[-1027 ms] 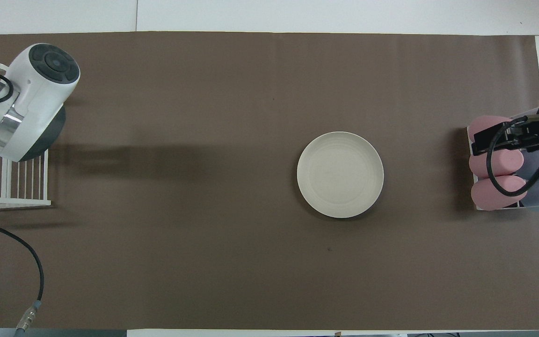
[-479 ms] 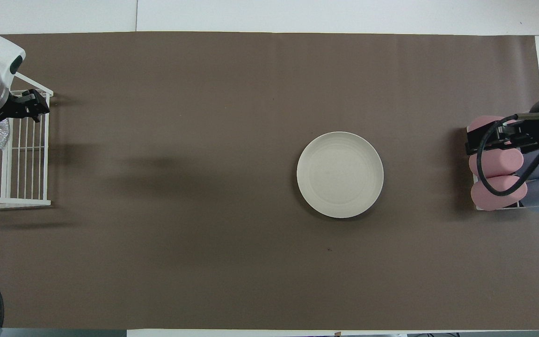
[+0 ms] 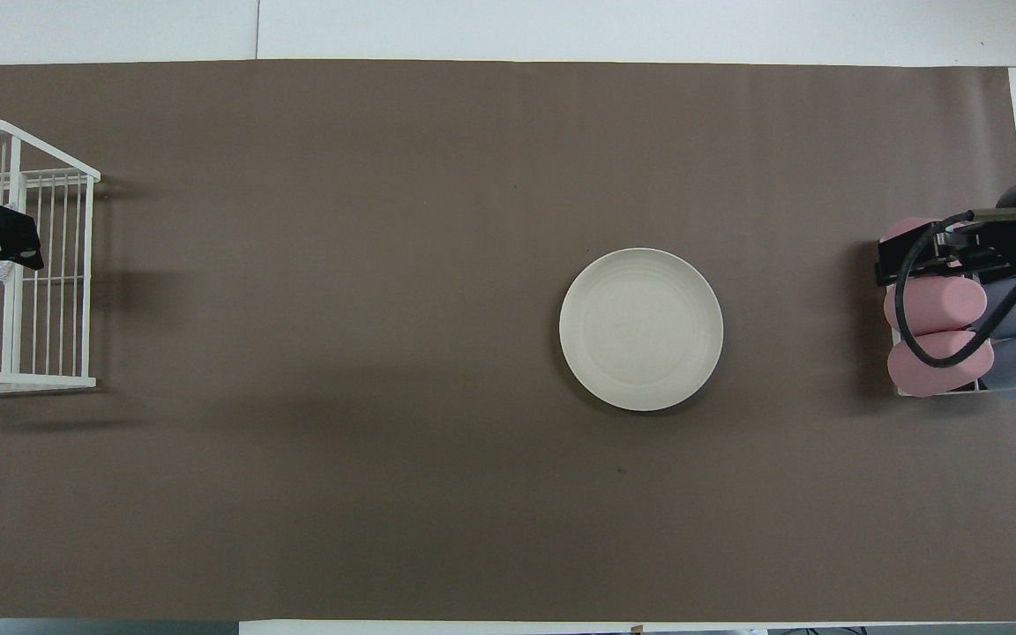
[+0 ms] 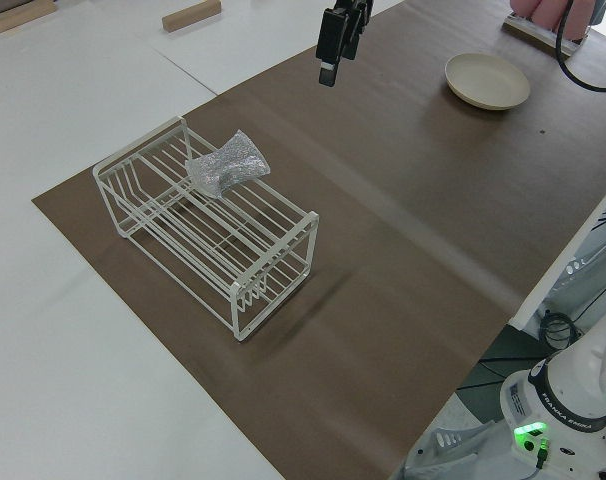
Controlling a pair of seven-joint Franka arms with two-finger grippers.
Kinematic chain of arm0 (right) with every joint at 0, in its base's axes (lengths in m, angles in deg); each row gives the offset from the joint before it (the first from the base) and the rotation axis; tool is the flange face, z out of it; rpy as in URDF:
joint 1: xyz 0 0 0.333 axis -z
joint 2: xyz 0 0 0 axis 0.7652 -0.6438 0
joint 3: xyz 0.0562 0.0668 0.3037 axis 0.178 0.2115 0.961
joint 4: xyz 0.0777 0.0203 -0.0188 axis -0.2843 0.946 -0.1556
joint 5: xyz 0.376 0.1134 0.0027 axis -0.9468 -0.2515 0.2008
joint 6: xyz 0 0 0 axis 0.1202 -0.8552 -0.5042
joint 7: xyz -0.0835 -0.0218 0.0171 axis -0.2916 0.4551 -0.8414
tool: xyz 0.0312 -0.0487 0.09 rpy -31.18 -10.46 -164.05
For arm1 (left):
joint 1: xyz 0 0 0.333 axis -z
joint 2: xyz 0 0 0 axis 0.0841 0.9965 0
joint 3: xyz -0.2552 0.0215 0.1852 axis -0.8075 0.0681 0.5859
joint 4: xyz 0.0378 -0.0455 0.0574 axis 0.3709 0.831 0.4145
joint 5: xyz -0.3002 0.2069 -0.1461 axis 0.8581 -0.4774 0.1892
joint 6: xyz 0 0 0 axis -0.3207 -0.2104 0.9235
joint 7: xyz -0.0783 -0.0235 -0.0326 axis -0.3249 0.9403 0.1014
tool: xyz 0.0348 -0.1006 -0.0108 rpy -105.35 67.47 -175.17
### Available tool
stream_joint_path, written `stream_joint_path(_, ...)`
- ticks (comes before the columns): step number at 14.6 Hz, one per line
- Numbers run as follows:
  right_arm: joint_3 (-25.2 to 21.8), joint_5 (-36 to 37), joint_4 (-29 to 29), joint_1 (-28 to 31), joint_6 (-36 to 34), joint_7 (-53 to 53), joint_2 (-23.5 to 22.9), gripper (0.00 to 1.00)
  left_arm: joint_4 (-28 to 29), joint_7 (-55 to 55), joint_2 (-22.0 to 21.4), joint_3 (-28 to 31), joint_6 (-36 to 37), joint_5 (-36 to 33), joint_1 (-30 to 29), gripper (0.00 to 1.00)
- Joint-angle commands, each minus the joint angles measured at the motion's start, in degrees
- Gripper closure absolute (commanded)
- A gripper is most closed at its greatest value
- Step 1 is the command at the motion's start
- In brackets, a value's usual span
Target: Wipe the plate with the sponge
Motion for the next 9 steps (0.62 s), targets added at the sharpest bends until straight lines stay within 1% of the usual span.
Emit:
stream_joint_path(1, 0.10, 0.73, 1.30, 0.50, 0.85, -0.49, 1.05, 0.00, 1.39, -0.93, -3.12, -1.20, 1.87, 4.03, -2.30, 0.00)
stream_joint_path(3, 0.10, 0.73, 1.83, 0.15, 1.02, -1.19, 1.41, 0.00, 1.39, -0.93, -2.86, -3.91, 1.08, 9.11, -6.59, 0.00)
stream_joint_path(4, 0.10, 0.73, 1.83, -0.11, 1.20, -1.37, 1.41, 0.00, 1.48, -1.02, -2.77, -5.06, 0.91, 9.49, -7.13, 0.00)
stream_joint_path(7, 0.19, 0.73, 1.75, -0.73, 2.25, -2.77, 1.32, 0.00, 2.00, -0.84, -1.37, -4.89, 0.99, 9.23, -6.52, 0.00)
stream_joint_path(8, 0.19, 0.73, 1.75, -0.73, 2.16, -2.69, 1.32, 0.00, 1.57, -0.93, -0.41, -4.02, 1.43, 8.44, -5.83, 0.00)
stream_joint_path(9, 0.19, 0.73, 1.75, -0.64, 2.16, -2.51, 1.32, 0.00, 1.56, -1.37, -0.40, -2.88, 1.69, 5.91, -3.82, 0.00)
